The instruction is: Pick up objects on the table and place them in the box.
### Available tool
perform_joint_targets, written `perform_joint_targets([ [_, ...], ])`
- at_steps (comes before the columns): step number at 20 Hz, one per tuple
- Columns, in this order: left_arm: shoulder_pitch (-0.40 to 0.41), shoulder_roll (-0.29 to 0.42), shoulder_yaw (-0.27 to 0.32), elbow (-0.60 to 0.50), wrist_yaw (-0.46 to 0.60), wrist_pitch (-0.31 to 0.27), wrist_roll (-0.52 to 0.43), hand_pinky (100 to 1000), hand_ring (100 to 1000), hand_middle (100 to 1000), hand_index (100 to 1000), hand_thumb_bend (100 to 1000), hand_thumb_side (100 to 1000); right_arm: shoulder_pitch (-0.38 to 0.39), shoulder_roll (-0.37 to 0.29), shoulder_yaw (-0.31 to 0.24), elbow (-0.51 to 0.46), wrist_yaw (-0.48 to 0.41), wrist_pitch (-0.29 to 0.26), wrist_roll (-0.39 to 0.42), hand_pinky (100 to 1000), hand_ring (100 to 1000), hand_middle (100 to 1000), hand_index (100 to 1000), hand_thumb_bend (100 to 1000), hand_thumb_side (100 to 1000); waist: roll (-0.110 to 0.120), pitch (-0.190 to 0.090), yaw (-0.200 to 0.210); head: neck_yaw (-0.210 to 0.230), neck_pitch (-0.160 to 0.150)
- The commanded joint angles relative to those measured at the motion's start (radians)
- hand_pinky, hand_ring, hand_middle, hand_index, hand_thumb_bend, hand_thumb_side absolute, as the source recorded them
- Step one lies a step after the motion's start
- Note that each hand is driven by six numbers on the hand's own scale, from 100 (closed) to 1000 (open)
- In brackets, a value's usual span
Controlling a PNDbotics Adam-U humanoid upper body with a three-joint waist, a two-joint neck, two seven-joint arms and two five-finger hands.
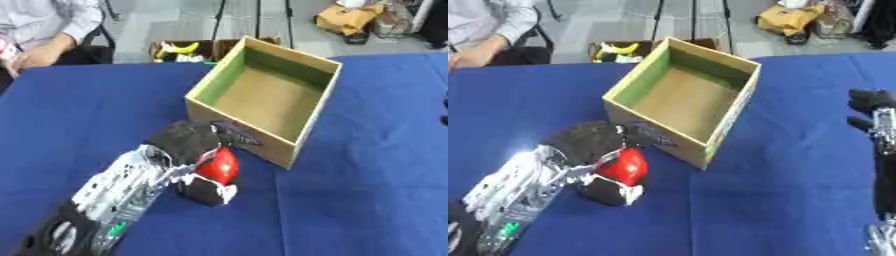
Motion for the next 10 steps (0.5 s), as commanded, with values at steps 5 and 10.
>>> perform_joint_targets([
  [5, -0.063, 0.083, 0.087, -0.126, 0.082, 0.032, -0.003, 100, 487, 673, 879, 100, 550, -0.005, -0.016, -0.005, -0.015, -0.004, -0.001, -0.005, 784, 833, 762, 770, 100, 1000, 0.0, -0.026, -0.004, -0.01, 0.013],
  [10, -0.126, 0.136, 0.147, -0.146, 0.151, 0.082, 0.003, 100, 465, 655, 882, 100, 552, -0.007, -0.02, -0.004, -0.015, -0.007, -0.002, -0.009, 784, 832, 761, 770, 100, 1000, 0.007, -0.027, -0.016, -0.01, 0.016],
])
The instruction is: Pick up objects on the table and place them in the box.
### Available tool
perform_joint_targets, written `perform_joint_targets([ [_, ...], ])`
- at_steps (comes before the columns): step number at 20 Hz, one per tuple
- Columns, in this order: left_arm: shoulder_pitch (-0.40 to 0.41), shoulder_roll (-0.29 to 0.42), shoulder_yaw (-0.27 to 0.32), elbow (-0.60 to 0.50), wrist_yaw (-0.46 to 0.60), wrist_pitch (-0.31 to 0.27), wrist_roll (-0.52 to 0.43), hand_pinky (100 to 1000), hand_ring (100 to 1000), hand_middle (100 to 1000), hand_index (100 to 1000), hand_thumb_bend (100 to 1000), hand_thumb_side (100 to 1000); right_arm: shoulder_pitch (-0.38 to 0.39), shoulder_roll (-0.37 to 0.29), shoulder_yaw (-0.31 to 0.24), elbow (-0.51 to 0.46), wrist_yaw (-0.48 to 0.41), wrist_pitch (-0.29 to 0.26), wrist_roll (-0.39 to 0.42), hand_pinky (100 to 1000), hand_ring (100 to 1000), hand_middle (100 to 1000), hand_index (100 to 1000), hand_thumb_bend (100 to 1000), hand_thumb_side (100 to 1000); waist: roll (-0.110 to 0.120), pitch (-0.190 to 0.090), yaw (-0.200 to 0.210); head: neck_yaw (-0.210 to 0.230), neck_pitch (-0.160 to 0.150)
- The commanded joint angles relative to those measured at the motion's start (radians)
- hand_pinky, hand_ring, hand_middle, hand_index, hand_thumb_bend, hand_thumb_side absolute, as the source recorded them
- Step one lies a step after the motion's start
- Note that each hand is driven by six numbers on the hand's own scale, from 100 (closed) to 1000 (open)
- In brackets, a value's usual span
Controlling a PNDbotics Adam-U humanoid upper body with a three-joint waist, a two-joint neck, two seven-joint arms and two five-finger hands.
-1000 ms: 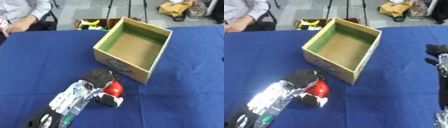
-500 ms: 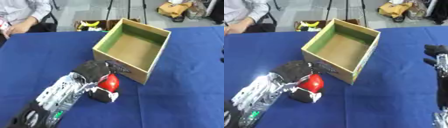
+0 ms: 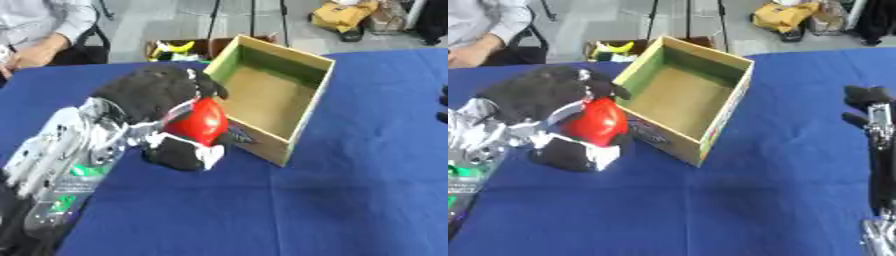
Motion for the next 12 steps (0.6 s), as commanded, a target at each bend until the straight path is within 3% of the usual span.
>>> perform_joint_targets([
  [1, -0.051, 0.061, 0.049, -0.014, 0.047, 0.035, 0.005, 100, 464, 653, 882, 100, 552, -0.008, -0.021, 0.0, -0.015, -0.006, -0.002, -0.004, 783, 832, 761, 770, 100, 1000, 0.0, -0.027, -0.005, 0.002, 0.009],
  [6, -0.122, 0.099, 0.075, 0.071, 0.093, 0.074, 0.026, 100, 450, 641, 883, 100, 551, -0.015, -0.029, 0.004, -0.015, -0.009, -0.006, -0.002, 784, 833, 761, 770, 100, 1000, 0.01, -0.024, -0.021, 0.016, 0.002],
  [12, -0.205, 0.06, 0.1, 0.199, 0.103, 0.076, 0.101, 100, 423, 605, 882, 100, 555, -0.025, -0.033, 0.011, -0.015, -0.009, -0.009, 0.005, 784, 833, 761, 770, 100, 1000, 0.023, -0.006, -0.049, 0.047, -0.015],
])
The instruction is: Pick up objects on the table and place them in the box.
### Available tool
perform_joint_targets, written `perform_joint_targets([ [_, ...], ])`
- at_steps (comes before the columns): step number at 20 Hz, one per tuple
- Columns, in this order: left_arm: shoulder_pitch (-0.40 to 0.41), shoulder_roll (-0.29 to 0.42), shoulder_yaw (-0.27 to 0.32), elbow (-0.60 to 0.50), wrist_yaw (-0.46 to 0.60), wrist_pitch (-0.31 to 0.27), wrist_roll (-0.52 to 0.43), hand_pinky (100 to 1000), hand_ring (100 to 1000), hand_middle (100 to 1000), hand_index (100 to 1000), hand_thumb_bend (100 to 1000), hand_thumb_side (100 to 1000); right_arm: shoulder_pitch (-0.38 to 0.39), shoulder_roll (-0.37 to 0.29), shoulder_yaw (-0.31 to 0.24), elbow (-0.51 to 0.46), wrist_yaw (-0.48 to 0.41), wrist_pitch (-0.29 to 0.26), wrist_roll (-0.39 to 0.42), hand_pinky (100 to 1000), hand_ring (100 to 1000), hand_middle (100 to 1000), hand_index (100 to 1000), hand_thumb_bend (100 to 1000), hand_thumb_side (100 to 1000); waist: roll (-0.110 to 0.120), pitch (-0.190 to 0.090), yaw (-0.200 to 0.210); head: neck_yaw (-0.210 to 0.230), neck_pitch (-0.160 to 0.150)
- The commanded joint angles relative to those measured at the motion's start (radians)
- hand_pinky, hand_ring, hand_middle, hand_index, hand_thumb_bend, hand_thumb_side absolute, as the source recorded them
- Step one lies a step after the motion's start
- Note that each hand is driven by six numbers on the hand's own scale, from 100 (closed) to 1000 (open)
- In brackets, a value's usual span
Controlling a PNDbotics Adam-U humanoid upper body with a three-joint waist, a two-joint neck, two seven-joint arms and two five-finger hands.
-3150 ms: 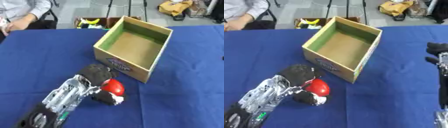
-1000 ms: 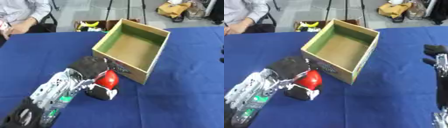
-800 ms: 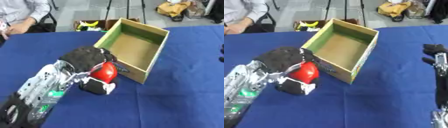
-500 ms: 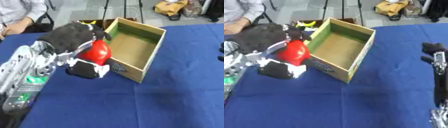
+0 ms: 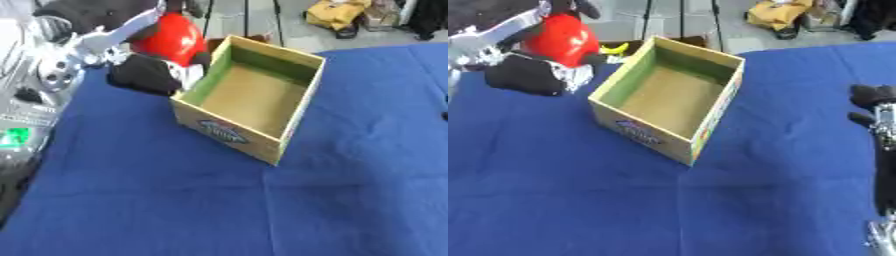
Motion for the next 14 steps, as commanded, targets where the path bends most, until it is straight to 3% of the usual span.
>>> perform_joint_targets([
  [1, -0.05, -0.009, 0.028, 0.064, 0.002, -0.005, 0.048, 100, 421, 602, 881, 100, 556, -0.016, -0.023, 0.004, -0.015, -0.003, -0.005, 0.003, 784, 833, 761, 770, 100, 1000, 0.0, -0.012, -0.008, 0.02, -0.016],
  [7, -0.135, -0.079, 0.025, 0.29, 0.004, -0.057, 0.225, 100, 404, 560, 871, 100, 558, -0.039, -0.024, 0.009, -0.015, 0.001, -0.01, 0.006, 786, 834, 761, 771, 100, 1000, 0.012, 0.022, -0.045, 0.059, -0.052],
  [14, -0.224, -0.165, 0.043, 0.545, -0.072, -0.118, 0.41, 100, 397, 540, 859, 100, 558, -0.075, -0.024, 0.017, -0.015, 0.002, -0.021, 0.012, 786, 834, 761, 771, 100, 1000, 0.023, 0.067, -0.092, 0.101, -0.088],
])
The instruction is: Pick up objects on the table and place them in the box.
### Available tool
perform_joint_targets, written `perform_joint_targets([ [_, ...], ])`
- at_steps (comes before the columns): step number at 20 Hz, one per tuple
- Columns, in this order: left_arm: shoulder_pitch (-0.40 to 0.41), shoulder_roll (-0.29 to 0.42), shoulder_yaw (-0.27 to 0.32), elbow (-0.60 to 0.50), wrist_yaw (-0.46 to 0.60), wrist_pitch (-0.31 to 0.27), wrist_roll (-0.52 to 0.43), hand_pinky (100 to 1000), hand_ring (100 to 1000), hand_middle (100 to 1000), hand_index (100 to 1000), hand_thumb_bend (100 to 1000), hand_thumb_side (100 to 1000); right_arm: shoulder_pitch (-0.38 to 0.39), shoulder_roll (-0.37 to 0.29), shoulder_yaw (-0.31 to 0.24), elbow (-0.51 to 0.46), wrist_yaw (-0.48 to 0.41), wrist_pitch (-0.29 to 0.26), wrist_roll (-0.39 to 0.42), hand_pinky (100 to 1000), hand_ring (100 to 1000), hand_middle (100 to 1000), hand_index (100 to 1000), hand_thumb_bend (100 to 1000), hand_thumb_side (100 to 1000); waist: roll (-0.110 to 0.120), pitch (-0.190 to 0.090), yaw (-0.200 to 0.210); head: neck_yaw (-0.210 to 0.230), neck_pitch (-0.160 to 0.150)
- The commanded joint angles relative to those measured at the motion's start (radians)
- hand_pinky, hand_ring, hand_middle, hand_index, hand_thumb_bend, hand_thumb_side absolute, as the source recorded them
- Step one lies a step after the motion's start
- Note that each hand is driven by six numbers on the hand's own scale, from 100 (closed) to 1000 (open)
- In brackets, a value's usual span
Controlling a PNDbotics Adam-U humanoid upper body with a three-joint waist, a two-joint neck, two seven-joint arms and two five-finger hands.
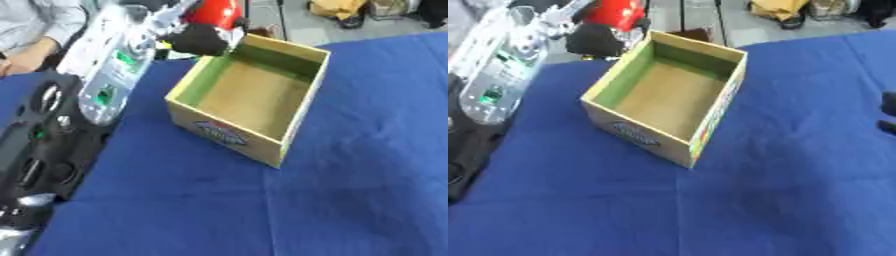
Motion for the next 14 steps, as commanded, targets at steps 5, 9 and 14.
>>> perform_joint_targets([
  [5, -0.052, -0.031, 0.032, 0.15, -0.104, -0.067, 0.211, 100, 403, 543, 853, 100, 535, -0.041, -0.017, 0.012, -0.015, 0.002, -0.015, 0.008, 787, 835, 761, 771, 100, 1000, 0.007, 0.008, -0.039, 0.035, -0.031],
  [9, -0.041, -0.044, 0.045, 0.236, -0.154, -0.093, 0.285, 100, 401, 534, 837, 100, 539, -0.061, -0.013, 0.018, -0.015, -0.002, -0.021, 0.013, 787, 835, 761, 772, 100, 1000, 0.016, 0.022, -0.072, 0.058, -0.036],
  [14, -0.025, -0.063, 0.054, 0.321, -0.183, -0.117, 0.276, 100, 405, 531, 823, 100, 547, -0.073, -0.01, 0.022, -0.015, -0.007, -0.026, 0.015, 787, 835, 761, 772, 100, 1000, 0.016, 0.033, -0.087, 0.058, -0.042],
])
